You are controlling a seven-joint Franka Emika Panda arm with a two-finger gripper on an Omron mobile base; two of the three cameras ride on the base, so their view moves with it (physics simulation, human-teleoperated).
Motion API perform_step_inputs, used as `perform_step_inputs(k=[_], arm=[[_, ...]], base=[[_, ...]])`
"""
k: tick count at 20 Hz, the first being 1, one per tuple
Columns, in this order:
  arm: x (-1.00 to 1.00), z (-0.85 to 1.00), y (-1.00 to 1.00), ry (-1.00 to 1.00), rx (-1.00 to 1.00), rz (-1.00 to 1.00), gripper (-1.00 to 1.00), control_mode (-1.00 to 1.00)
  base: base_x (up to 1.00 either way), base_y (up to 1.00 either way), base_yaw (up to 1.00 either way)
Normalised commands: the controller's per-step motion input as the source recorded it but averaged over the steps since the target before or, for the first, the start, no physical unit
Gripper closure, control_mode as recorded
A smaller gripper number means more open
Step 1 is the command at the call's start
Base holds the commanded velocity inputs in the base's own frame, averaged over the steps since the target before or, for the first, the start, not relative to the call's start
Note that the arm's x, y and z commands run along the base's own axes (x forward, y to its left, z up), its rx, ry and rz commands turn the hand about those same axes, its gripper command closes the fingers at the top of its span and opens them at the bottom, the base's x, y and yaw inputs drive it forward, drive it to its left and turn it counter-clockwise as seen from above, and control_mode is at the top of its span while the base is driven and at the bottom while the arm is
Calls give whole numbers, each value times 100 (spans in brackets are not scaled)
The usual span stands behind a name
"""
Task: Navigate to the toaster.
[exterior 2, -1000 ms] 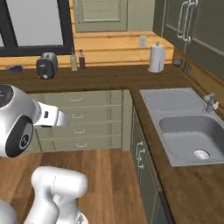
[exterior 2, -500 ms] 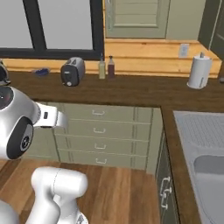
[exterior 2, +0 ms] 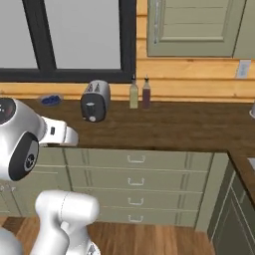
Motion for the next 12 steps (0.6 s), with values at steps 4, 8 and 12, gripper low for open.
perform_step_inputs(k=[4,8,12], arm=[[0,0,0,0,0,0,-100,100],[0,0,0,0,0,0,-100,100],[0,0,0,0,0,0,-100,100]], base=[[100,80,-15],[100,24,-4],[100,0,0]])
